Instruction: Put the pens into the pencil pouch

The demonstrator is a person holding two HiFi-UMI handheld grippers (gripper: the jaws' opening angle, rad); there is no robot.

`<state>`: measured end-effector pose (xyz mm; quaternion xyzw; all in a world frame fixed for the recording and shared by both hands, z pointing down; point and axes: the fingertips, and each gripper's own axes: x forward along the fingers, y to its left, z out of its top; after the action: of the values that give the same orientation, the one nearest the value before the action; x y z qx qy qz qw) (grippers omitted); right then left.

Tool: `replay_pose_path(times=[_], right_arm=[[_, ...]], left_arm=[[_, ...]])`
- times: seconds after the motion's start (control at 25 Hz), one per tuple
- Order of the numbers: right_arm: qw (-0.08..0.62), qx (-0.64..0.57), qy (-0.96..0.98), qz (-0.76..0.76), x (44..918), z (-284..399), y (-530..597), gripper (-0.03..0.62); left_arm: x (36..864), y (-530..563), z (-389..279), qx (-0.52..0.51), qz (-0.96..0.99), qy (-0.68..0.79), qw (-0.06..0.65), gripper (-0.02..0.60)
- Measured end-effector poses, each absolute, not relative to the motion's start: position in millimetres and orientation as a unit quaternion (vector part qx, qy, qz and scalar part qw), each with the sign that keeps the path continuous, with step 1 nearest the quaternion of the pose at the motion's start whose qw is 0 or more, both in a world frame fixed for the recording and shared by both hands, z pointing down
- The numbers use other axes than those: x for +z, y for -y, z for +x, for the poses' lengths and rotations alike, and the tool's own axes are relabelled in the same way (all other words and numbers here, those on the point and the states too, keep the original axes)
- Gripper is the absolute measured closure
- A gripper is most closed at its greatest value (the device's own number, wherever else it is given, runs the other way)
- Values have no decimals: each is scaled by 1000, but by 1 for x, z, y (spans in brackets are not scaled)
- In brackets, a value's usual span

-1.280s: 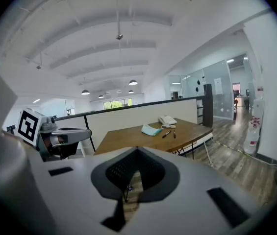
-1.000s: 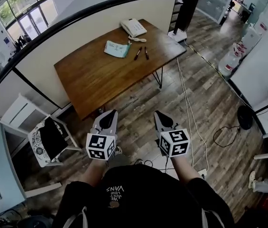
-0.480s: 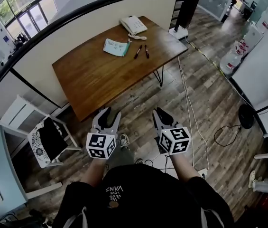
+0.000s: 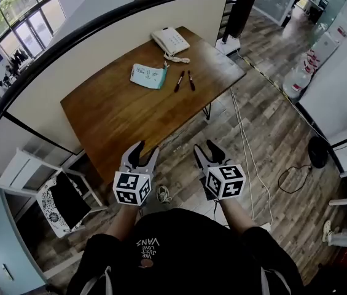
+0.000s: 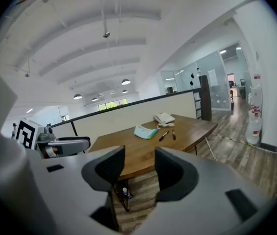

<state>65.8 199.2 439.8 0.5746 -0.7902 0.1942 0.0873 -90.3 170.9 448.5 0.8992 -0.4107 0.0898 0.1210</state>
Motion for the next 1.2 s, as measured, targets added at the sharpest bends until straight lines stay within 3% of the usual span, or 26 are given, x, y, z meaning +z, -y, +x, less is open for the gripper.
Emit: replay_pose_path(times=[0.68,1.2], right_arm=[[102,228,742,622,459,67,-102,437],[138,249,770,571,490,100,-11,437]], left_arm=[[464,-66,-97,120,912,371,130,394],[481,-8,-83,128,875,440,152,396]])
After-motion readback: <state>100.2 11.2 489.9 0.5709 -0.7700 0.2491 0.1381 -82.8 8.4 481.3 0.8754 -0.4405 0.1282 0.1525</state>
